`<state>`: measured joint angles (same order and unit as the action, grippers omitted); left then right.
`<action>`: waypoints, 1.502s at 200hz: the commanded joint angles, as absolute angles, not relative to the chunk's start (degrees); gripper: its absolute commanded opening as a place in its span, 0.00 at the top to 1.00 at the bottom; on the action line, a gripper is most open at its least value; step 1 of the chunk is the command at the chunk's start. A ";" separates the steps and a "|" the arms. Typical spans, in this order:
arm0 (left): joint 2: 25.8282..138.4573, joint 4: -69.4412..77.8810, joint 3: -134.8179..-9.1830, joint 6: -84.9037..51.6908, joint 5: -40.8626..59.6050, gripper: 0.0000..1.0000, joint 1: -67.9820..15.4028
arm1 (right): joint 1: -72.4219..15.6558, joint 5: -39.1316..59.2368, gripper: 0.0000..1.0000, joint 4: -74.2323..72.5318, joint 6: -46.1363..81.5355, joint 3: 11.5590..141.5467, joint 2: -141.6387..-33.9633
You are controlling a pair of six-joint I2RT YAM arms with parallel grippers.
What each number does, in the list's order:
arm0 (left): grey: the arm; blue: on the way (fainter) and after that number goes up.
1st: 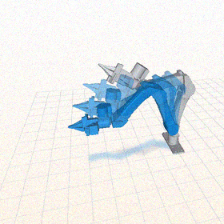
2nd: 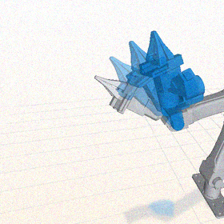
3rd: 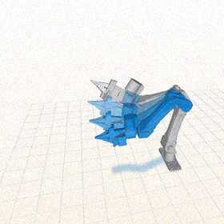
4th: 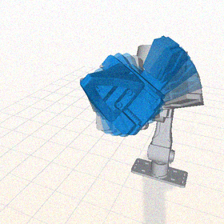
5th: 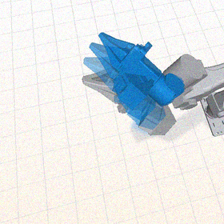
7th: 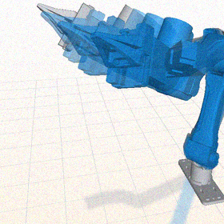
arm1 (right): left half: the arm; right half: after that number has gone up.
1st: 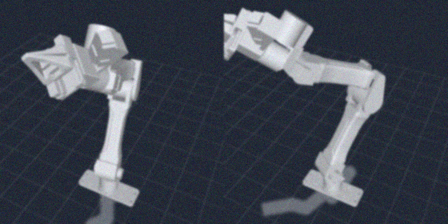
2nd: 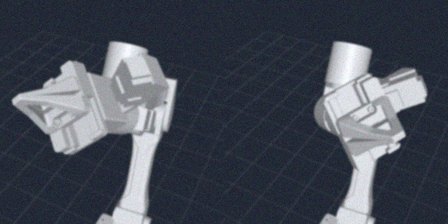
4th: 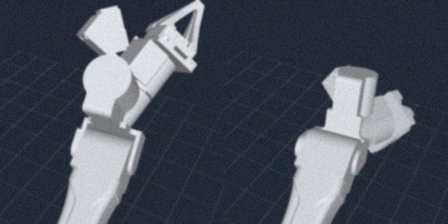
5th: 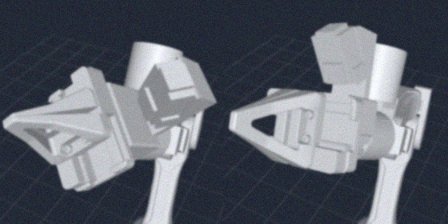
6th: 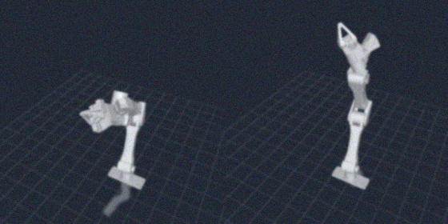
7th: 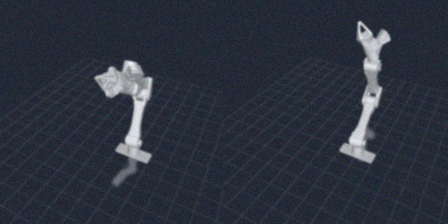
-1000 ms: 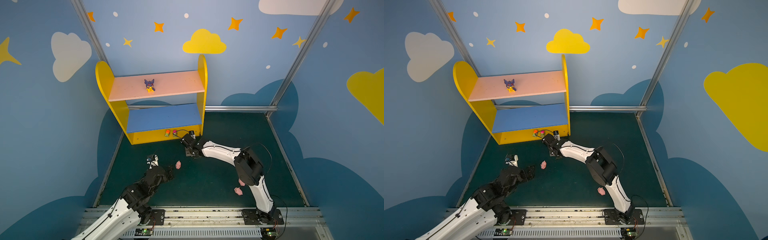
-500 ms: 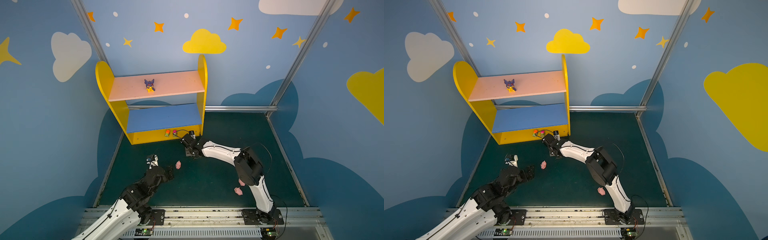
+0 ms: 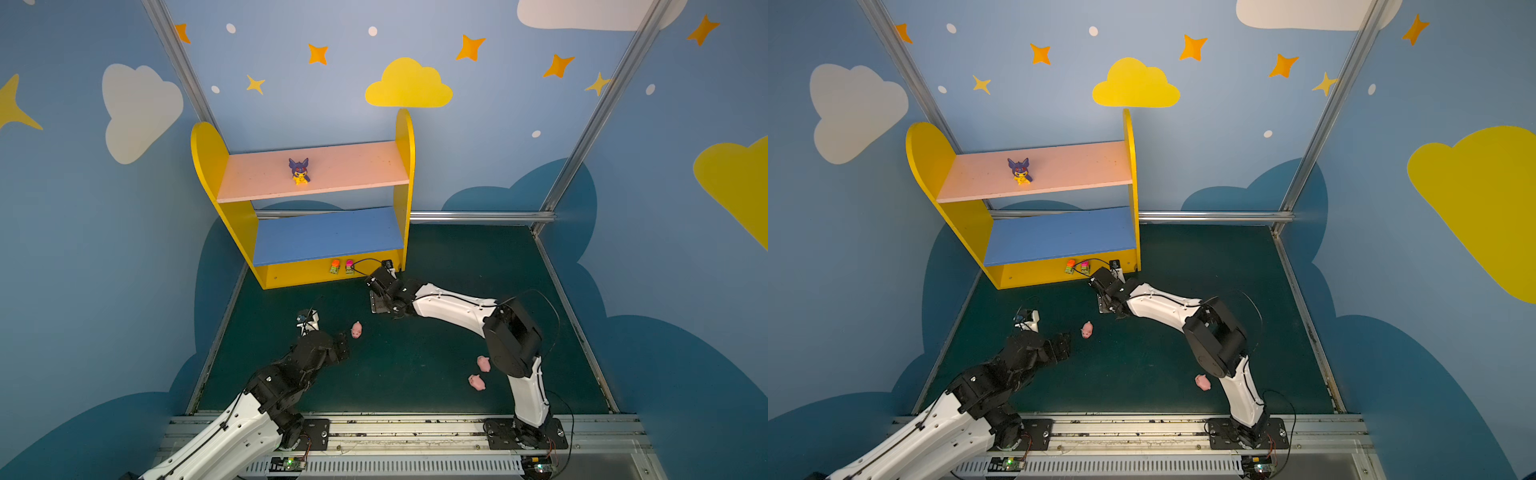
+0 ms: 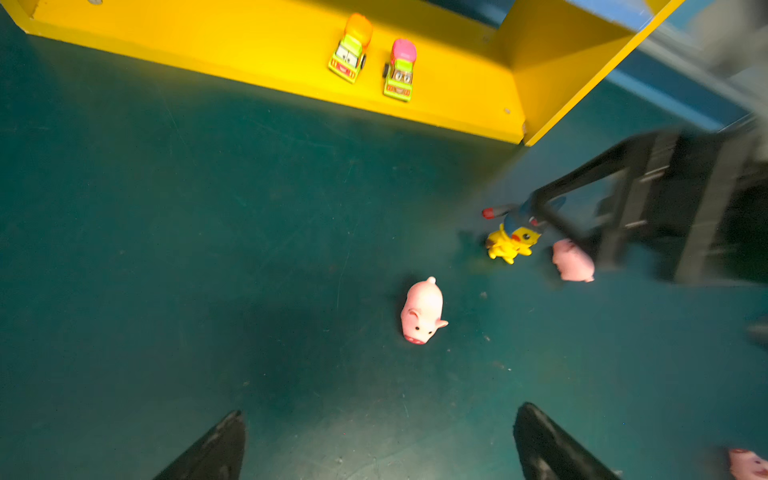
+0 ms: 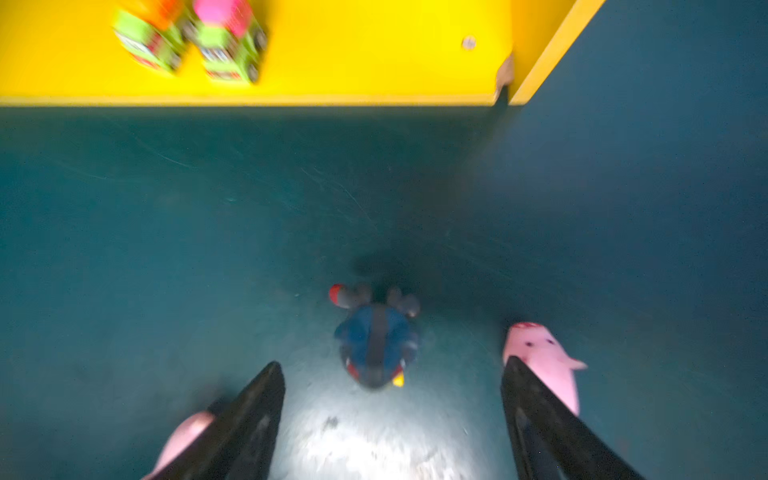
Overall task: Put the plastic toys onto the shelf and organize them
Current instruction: 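Withdraw the right gripper while the left gripper moves over the blue figure, then lower the left gripper onto the blue-and-yellow figure and close it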
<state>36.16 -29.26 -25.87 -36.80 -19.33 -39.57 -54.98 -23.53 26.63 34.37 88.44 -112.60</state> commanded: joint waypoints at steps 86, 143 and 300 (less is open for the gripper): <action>72.66 -16.43 -42.85 -40.00 -29.84 0.01 -49.61 | -46.71 -24.52 0.16 31.41 30.15 62.43 -70.78; 92.84 -18.46 -57.12 -40.01 -35.25 0.02 -50.88 | -41.55 -19.43 0.16 32.55 30.32 54.42 -59.26; 107.17 -9.06 -64.98 -33.69 -29.27 0.20 -44.30 | -30.09 -11.14 0.16 32.88 29.14 50.54 -55.17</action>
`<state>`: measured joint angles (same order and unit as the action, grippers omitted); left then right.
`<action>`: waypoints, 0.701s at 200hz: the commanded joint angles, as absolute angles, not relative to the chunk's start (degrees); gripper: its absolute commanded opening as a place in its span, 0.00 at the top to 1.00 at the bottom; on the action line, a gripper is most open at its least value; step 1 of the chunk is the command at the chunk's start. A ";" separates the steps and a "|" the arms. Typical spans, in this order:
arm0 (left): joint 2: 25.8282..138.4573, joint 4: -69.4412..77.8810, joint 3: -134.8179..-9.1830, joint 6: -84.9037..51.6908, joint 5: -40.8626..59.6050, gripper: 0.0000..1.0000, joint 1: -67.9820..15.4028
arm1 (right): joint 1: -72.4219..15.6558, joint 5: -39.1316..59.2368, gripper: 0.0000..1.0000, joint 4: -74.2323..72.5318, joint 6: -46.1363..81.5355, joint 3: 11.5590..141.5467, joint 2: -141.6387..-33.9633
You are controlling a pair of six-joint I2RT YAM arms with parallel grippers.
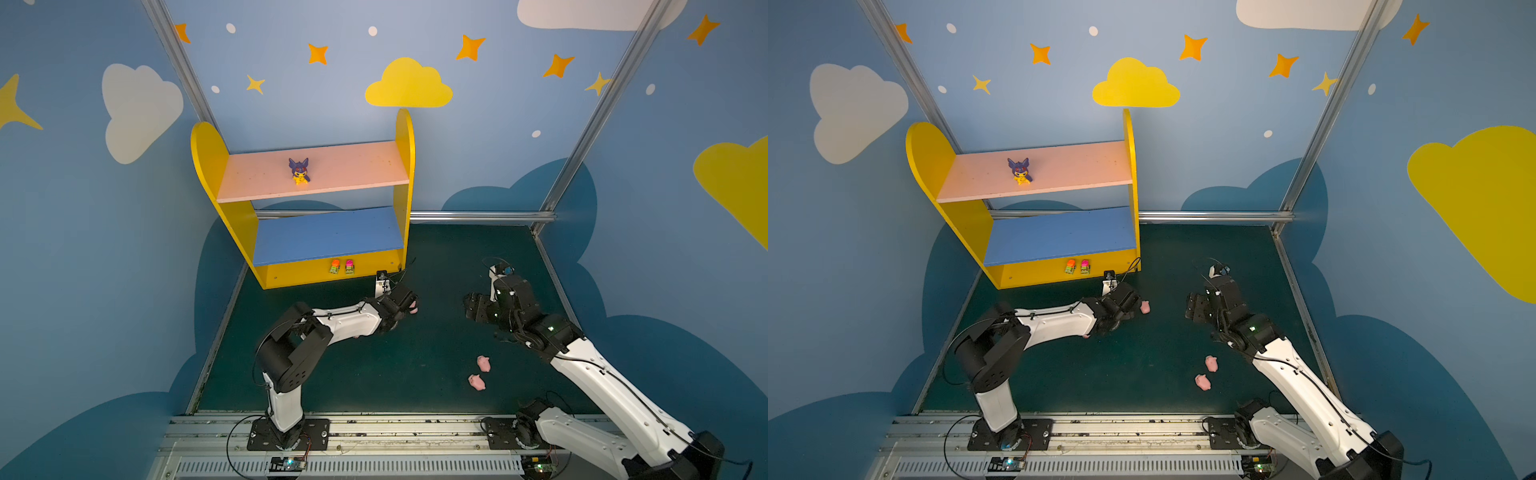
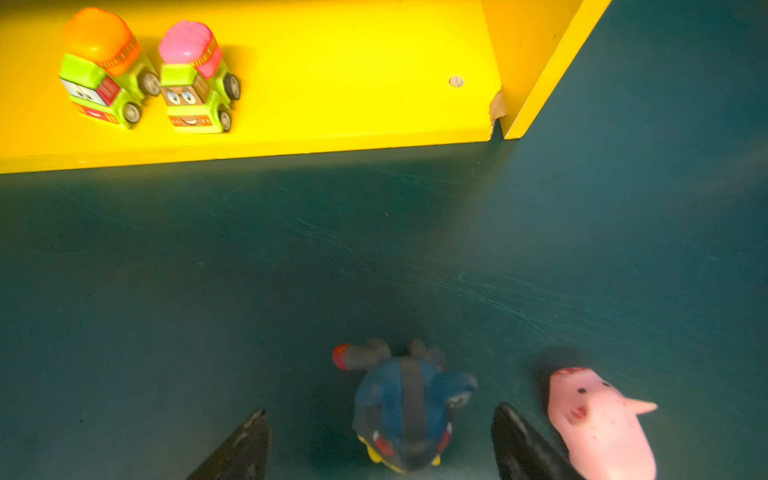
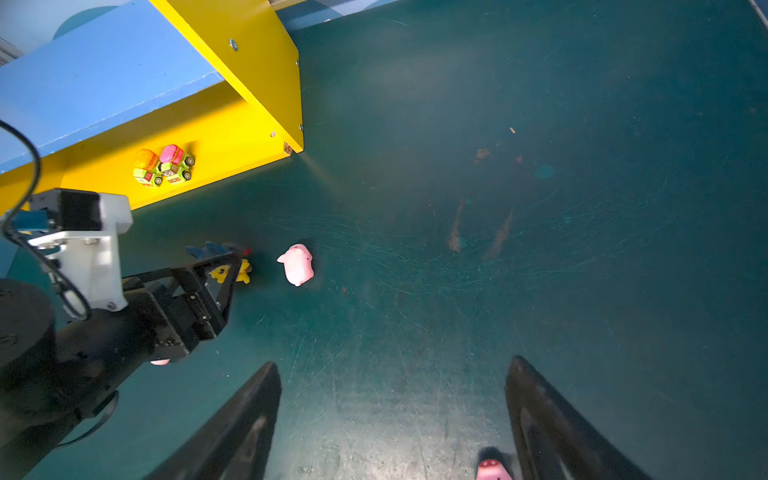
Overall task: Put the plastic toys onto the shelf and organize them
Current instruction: 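Lower the left gripper onto the blue-and-yellow figure and close it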
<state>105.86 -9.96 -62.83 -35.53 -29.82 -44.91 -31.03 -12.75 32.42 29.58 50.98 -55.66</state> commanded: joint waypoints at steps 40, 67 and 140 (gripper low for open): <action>108.46 -9.32 -66.00 -32.63 -29.18 0.25 -43.64 | -29.18 -10.50 0.16 32.78 29.10 50.62 -55.99; 109.09 -9.58 -66.43 -32.50 -29.03 0.28 -43.16 | -28.74 -10.24 0.17 32.79 29.09 50.62 -55.95; 111.49 -10.10 -68.43 -32.16 -27.95 0.38 -42.81 | -28.13 -9.94 0.16 33.31 28.94 50.54 -55.85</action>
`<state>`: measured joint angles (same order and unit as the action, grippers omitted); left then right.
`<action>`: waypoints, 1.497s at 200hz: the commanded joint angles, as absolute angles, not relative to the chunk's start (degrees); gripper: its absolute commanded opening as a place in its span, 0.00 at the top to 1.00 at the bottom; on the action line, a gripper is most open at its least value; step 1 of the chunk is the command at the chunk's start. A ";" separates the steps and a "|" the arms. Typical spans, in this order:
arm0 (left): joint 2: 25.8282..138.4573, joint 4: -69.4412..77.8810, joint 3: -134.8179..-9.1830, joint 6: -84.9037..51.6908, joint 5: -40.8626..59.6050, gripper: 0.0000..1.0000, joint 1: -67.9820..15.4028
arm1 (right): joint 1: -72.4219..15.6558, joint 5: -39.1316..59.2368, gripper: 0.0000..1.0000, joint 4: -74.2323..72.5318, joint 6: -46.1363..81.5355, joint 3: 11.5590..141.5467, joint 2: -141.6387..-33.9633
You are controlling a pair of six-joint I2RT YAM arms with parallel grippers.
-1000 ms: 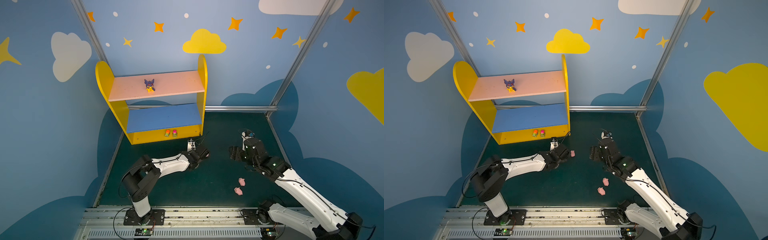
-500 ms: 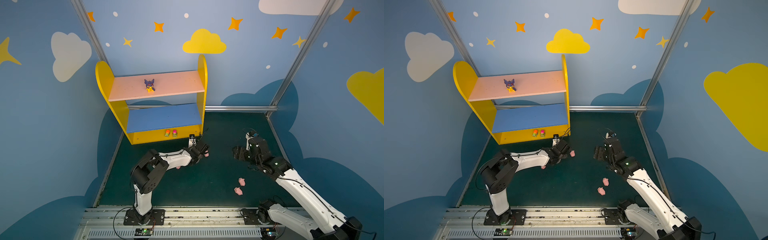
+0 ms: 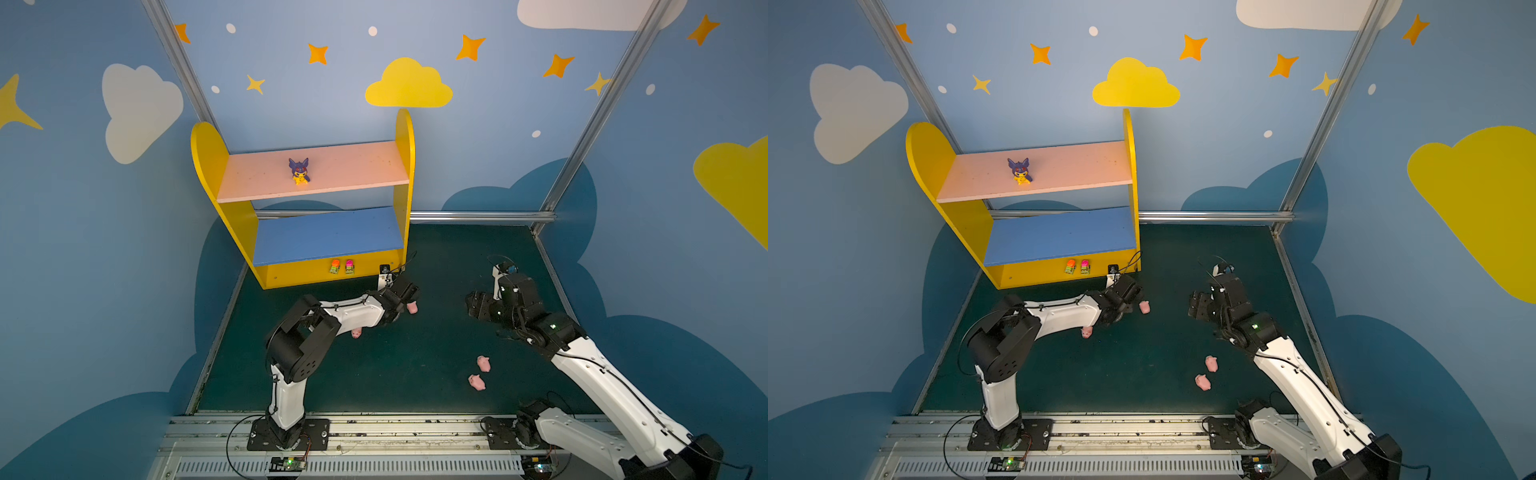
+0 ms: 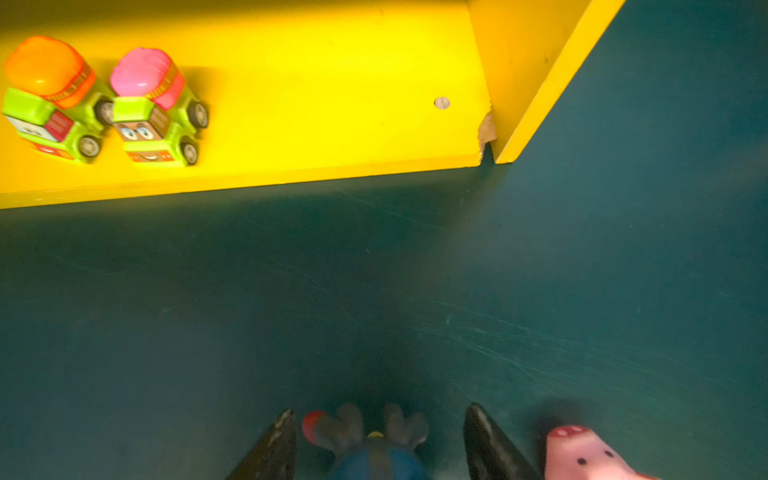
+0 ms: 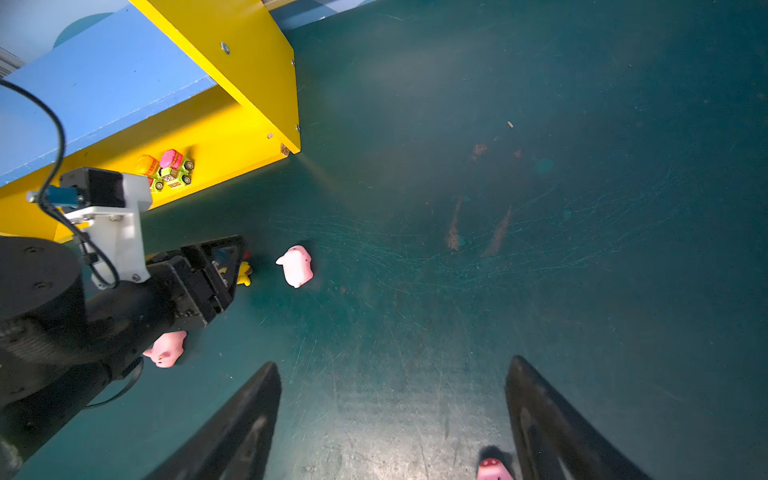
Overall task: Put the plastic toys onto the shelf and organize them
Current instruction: 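Lower the left gripper onto the blue-and-yellow figure and close it, then lift the blue-and-yellow figure with the left gripper toward the blue lower shelf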
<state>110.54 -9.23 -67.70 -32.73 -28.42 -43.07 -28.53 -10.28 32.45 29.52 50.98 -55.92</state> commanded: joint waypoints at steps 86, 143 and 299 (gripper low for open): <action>112.71 -10.37 -68.72 -32.45 -27.80 0.48 -42.74 | -27.26 -9.78 0.17 33.86 28.74 50.54 -55.73; 112.98 -11.12 -69.08 -32.35 -27.90 0.65 -42.57 | -26.75 -9.95 0.16 34.50 28.66 50.80 -55.20; 85.17 -45.92 -75.05 -37.21 -40.18 0.71 -42.78 | -34.29 -5.55 0.16 35.69 26.05 58.00 -54.50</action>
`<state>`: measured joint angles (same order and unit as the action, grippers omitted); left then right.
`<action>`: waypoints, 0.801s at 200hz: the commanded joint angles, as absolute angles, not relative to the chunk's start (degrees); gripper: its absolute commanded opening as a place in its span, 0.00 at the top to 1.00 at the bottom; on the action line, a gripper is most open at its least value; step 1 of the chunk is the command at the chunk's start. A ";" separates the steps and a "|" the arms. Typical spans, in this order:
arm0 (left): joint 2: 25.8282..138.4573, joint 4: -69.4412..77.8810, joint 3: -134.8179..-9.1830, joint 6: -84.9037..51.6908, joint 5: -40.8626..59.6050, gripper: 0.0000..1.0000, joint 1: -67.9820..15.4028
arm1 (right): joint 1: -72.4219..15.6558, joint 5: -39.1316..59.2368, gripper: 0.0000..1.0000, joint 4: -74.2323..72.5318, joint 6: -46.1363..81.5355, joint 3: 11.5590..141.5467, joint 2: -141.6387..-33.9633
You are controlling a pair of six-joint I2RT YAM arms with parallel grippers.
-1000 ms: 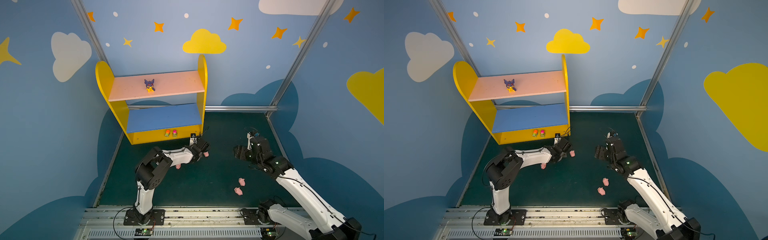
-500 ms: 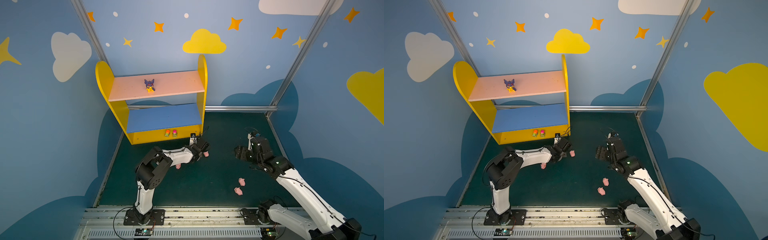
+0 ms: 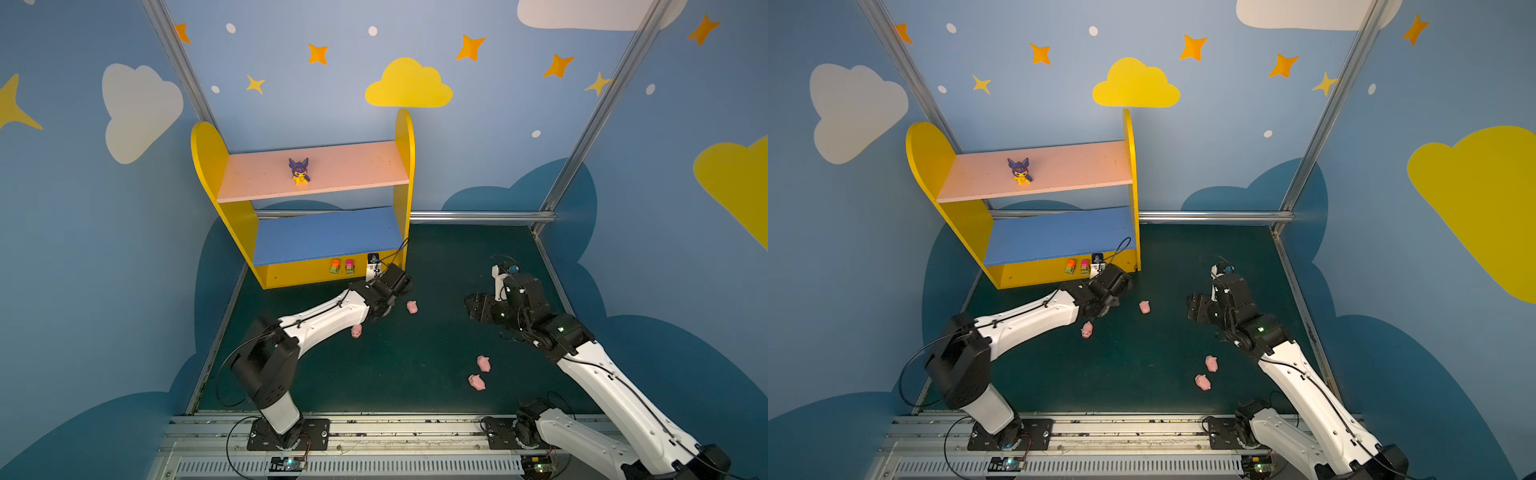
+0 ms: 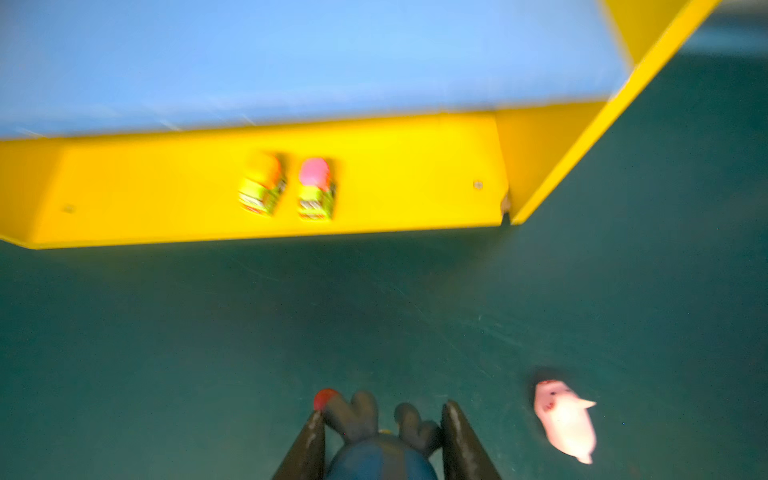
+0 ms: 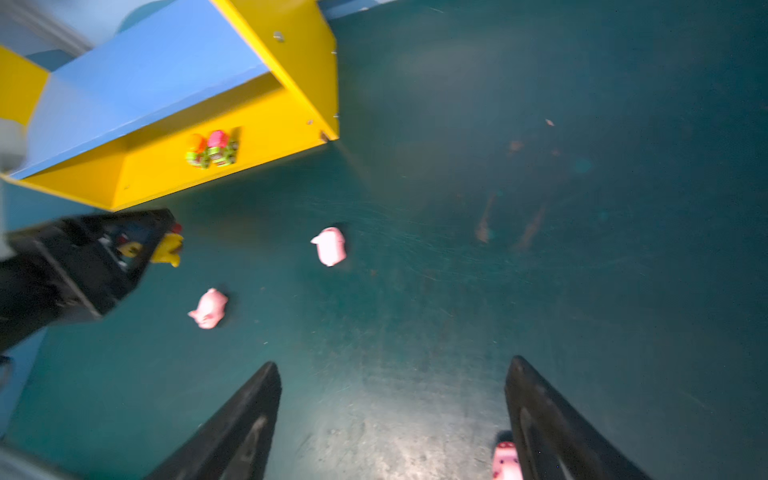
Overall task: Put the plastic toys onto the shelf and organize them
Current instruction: 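Lift the blue-and-yellow figure with the left gripper toward the blue lower shelf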
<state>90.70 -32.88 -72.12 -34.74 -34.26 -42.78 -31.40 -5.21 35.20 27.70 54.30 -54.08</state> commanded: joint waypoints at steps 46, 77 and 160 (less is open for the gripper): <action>72.48 -52.71 -78.73 -34.09 -48.52 0.69 -42.31 | -39.05 -5.63 0.16 33.51 25.45 61.74 -56.53; 71.04 -60.28 -88.22 -31.79 -52.03 0.68 -39.87 | -40.43 -4.39 0.17 32.16 24.74 63.96 -58.31; 75.07 -61.44 -111.90 -18.30 -52.29 0.68 -29.43 | -41.31 -3.34 0.17 30.81 23.67 66.18 -59.49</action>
